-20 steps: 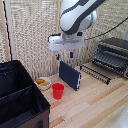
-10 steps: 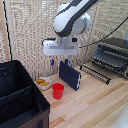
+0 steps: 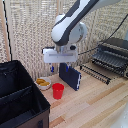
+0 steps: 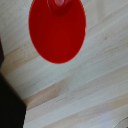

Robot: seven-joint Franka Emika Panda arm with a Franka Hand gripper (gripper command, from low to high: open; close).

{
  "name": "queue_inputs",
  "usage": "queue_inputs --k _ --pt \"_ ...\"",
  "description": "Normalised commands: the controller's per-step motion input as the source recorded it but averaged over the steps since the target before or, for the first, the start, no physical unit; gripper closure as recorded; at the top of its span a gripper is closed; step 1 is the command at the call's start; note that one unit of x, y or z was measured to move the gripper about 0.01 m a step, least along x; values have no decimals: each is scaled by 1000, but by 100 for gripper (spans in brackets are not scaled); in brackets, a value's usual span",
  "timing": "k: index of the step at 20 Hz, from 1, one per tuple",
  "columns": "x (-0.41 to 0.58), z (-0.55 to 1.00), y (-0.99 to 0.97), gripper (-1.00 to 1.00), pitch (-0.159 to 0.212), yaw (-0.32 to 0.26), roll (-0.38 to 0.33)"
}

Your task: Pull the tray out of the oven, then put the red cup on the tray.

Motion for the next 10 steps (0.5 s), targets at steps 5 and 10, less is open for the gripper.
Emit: queue_inputs --k 5,10 --pt "-124 -402 37 -100 103 0 -60" --pt "-94 -351 -51 -100 76 8 -78"
